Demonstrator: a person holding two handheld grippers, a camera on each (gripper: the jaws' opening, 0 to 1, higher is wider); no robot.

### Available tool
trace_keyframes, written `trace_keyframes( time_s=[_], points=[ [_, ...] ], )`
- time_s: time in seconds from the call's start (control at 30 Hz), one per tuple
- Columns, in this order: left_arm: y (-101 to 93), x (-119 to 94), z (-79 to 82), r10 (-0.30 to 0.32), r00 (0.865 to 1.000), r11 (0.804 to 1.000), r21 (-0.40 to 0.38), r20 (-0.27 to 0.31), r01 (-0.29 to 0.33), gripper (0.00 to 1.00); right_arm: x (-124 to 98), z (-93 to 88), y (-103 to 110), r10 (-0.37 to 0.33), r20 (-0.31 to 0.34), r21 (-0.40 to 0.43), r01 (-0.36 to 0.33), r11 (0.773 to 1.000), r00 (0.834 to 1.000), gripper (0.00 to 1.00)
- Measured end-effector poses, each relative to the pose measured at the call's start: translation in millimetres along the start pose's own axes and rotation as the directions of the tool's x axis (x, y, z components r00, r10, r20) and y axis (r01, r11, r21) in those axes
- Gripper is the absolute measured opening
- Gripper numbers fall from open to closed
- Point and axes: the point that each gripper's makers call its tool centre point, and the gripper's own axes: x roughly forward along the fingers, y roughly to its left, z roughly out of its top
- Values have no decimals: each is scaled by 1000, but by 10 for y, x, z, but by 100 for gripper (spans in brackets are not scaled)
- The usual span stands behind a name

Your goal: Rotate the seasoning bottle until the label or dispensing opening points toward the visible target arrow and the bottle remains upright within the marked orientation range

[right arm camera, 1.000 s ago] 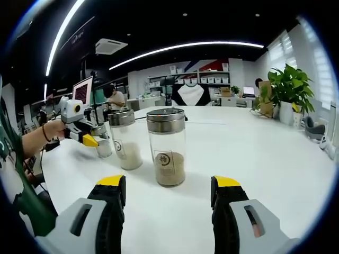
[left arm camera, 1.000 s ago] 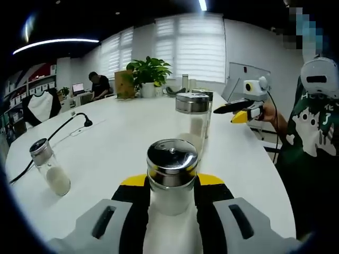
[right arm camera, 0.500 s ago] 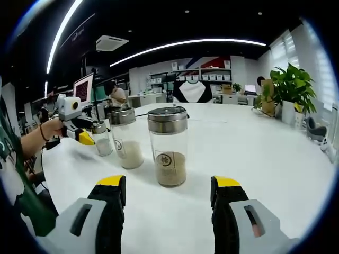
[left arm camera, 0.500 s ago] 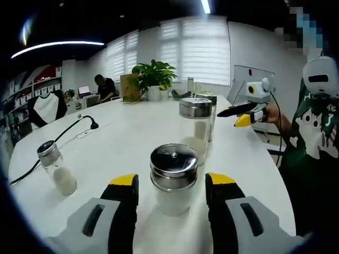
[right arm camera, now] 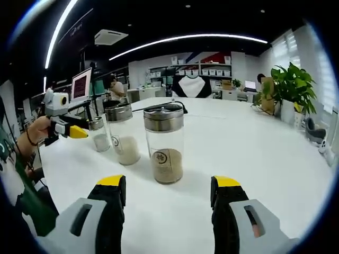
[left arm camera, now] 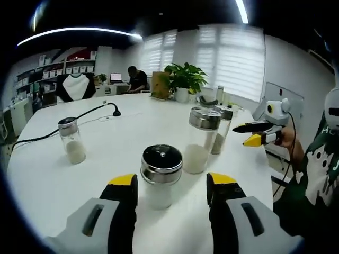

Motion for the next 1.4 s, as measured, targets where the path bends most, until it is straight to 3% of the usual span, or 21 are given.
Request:
trace_keyframes(
  time_s=[0.07,0.13,0.23,0.4,0.5,0.7,0.8,0.93,1.1,1.33,1.4],
  points=[
    [24,14,-49,43,999,999,27,-11,-43,54,7,-8,8,2,-8,-5,-2,1000,1000,66],
    [74,30,-71,102,995,995,7,-11,-102,54,10,-10,15,3,-13,-6,-3,1000,1000,66],
    [103,55,-30,151,988,988,-51,35,-149,54,16,-2,28,6,-14,-7,-6,1000,1000,66],
    [55,106,-87,166,986,985,-55,18,-165,53,29,-5,47,9,-25,-11,-9,1000,1000,66],
    [117,106,-87,202,979,974,-118,40,-196,53,39,2,55,10,-24,-11,-10,1000,1000,66],
    [140,130,-130,229,972,967,-127,47,-221,54,73,-22,57,13,-37,-14,-14,1000,999,66],
    [91,156,-77,213,972,973,-118,98,-201,53,88,-18,55,14,-38,-13,-15,1000,999,66],
    [109,182,-100,234,968,965,-145,88,-220,53,102,-10,81,26,-41,-21,-27,999,999,66],
    [178,119,-55,272,955,957,-134,114,-257,39,111,-8,66,17,-40,-8,-17,1000,999,67],
    [182,128,-89,269,959,962,-65,86,-264,34,124,6,106,29,-41,-16,-30,999,999,67],
    [198,120,-92,277,957,959,-93,89,-269,34,126,11,116,33,-39,-15,-33,999,999,67]
  ],
)
